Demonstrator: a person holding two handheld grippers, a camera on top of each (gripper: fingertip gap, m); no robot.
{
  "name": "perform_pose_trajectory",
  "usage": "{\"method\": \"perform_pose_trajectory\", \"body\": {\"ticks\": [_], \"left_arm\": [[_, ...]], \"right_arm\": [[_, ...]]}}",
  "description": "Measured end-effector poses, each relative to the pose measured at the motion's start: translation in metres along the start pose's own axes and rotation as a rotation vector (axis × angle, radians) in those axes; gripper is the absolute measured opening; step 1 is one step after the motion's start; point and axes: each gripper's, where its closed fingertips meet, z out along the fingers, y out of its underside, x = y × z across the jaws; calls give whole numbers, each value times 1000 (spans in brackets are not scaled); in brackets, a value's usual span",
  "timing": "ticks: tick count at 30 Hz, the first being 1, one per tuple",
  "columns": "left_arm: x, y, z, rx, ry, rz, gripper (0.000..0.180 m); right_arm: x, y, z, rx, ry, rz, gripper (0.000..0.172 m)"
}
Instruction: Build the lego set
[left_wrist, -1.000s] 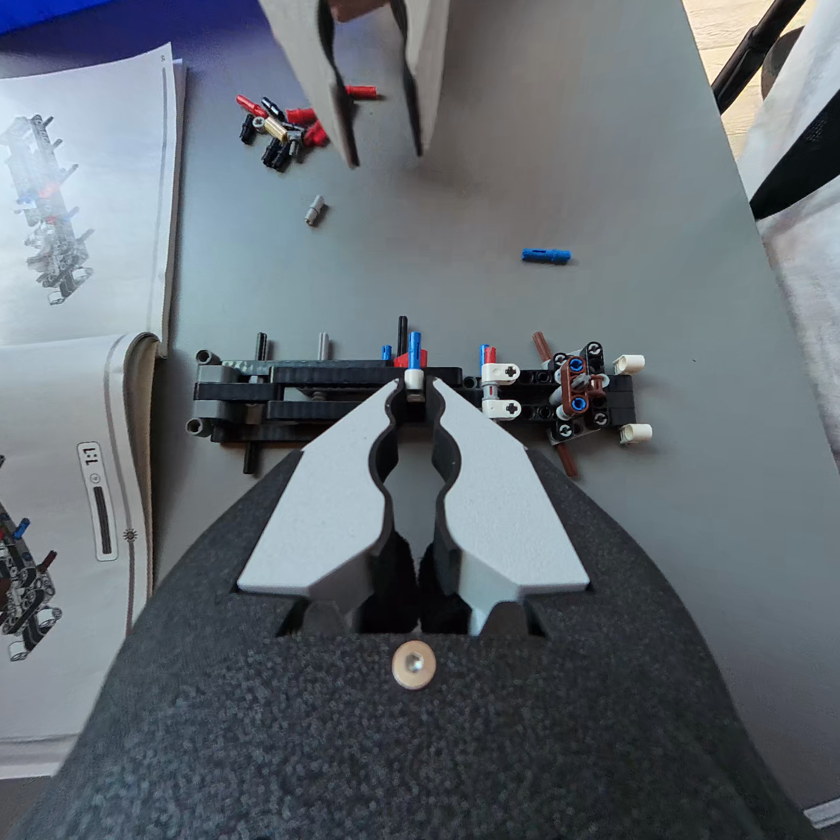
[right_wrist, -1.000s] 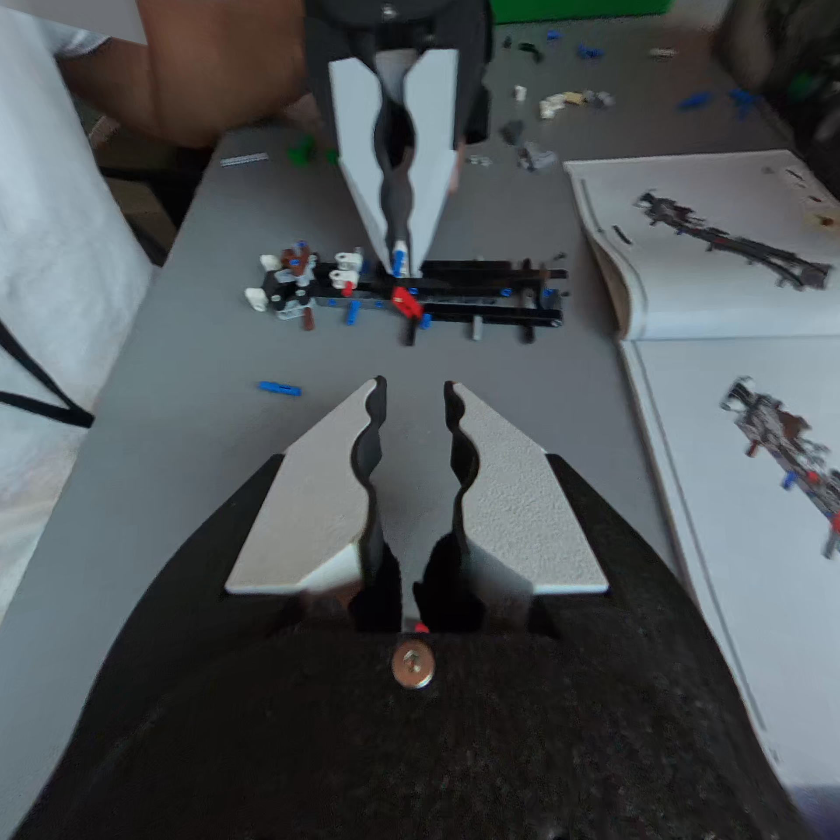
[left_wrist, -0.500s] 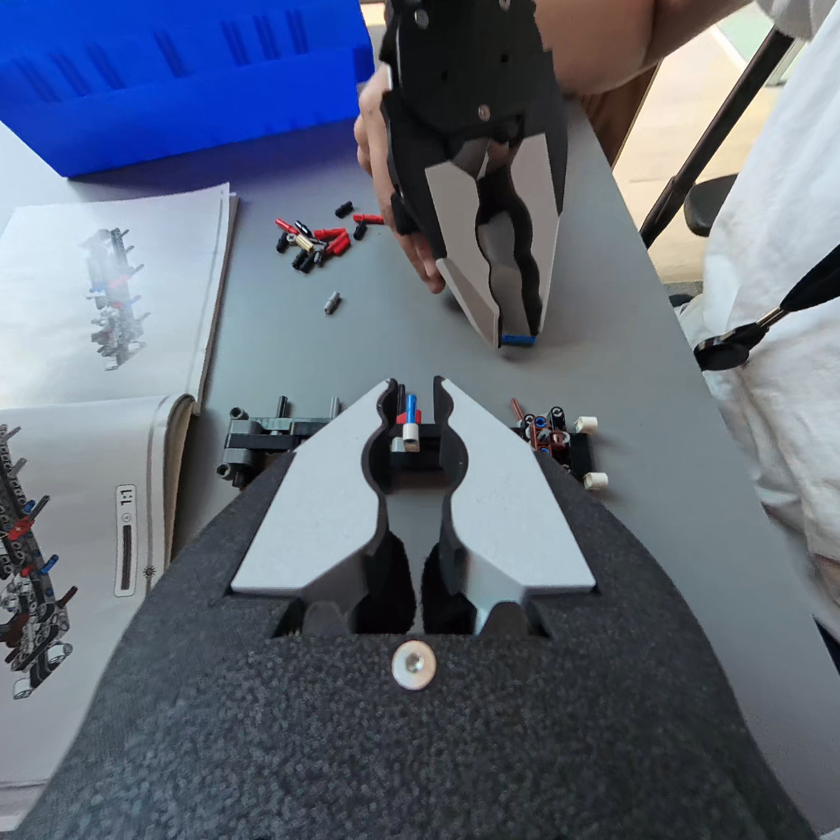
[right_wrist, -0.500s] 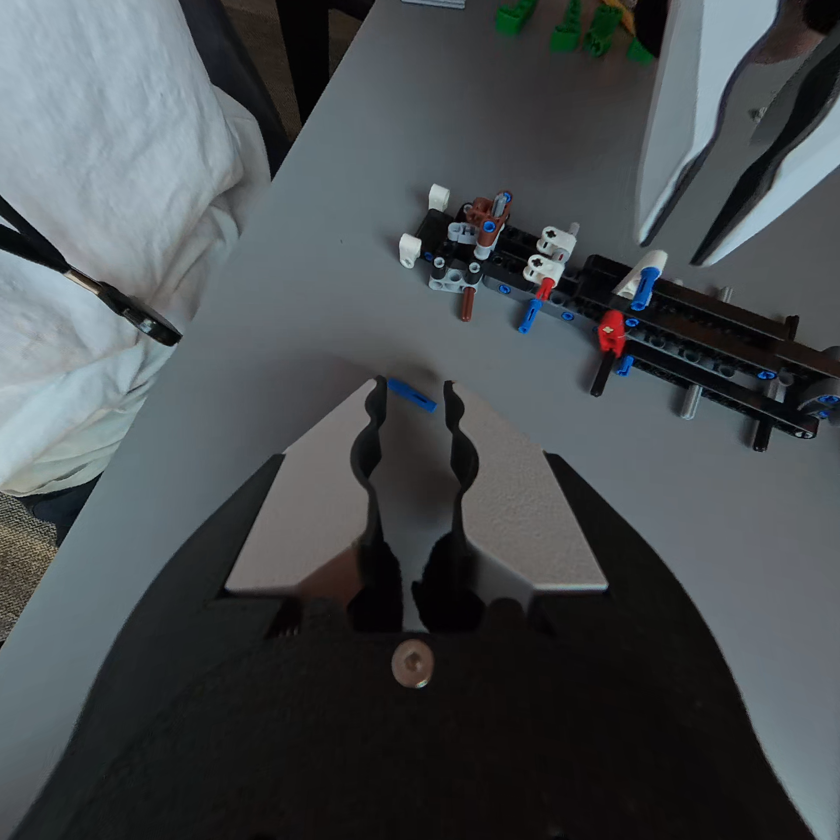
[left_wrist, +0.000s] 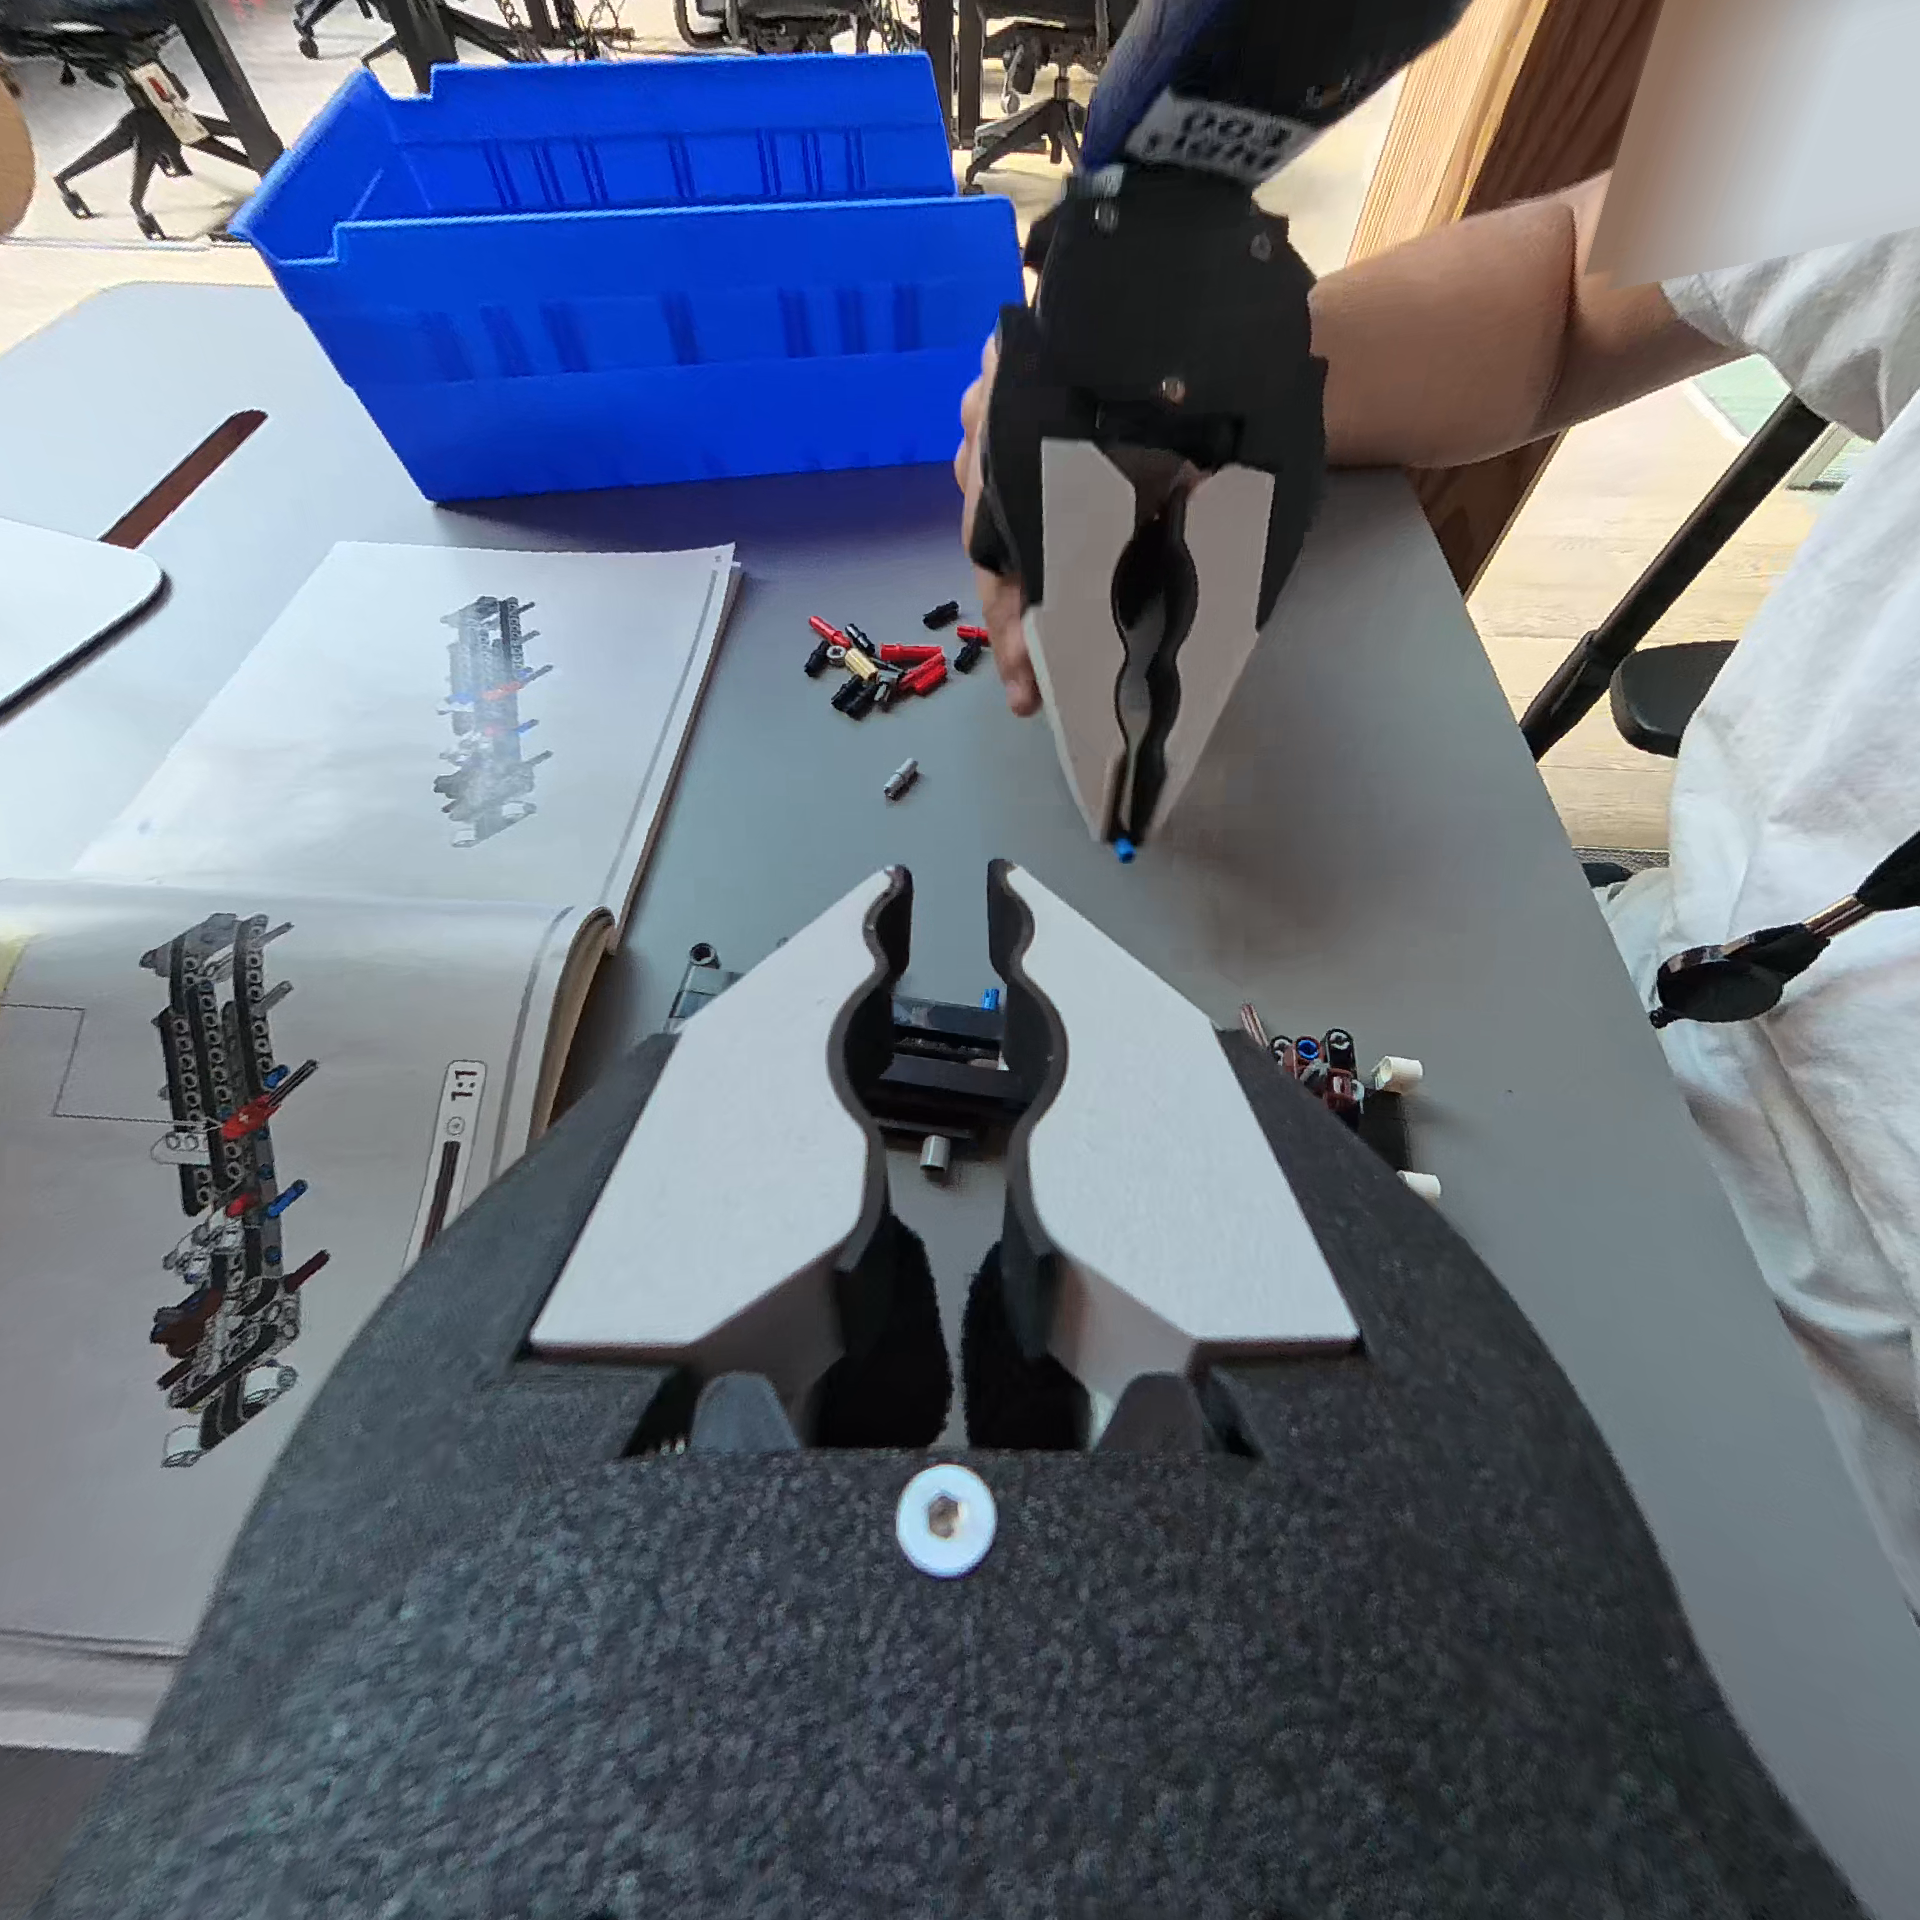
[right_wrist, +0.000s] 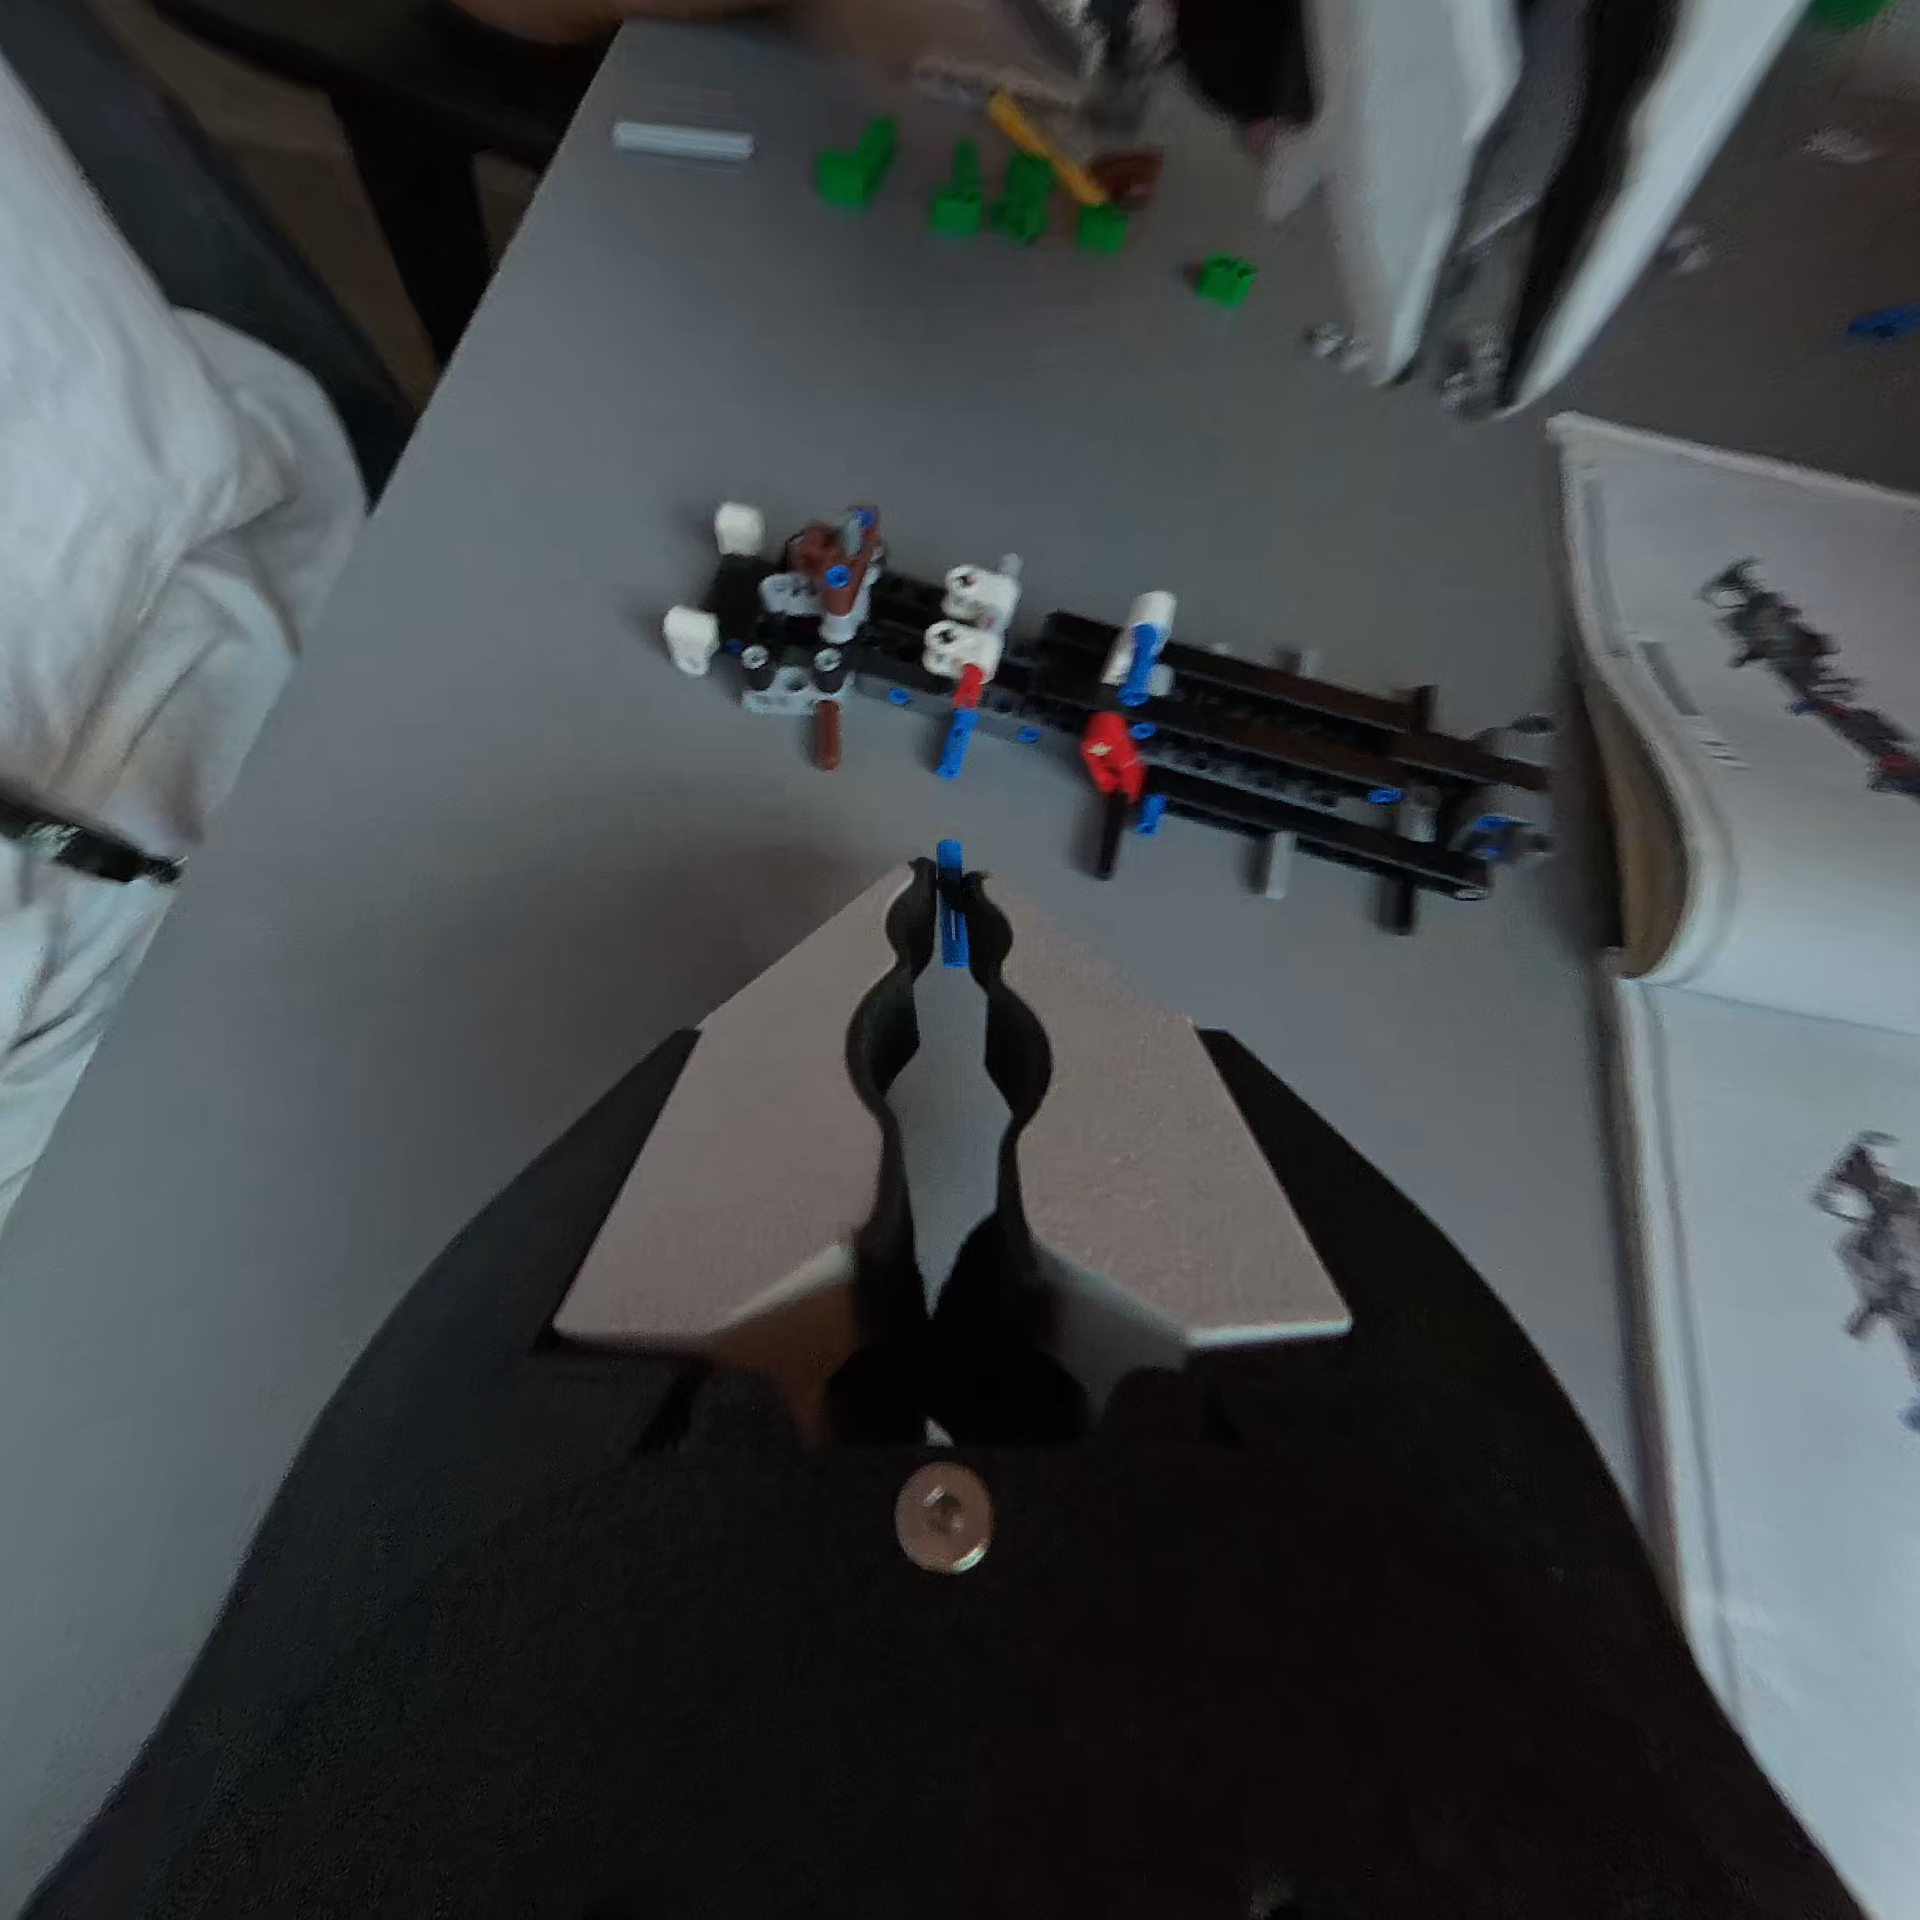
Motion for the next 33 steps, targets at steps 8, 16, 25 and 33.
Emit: {"method": "perform_pose_trajectory", "body": {"ticks": [8,16,25,33], "left_arm": [[22,-4,26,-14,74,-112,19],[26,-14,34,27,61,-134,13],[29,-11,37,21,78,-132,11],[27,-6,39,-5,63,-115,4]], "right_arm": [[48,-34,-29,42,534,-291,3],[45,-45,-29,50,630,-411,3],[45,-49,-31,43,696,-487,4],[43,-52,-32,54,718,-518,4]]}}
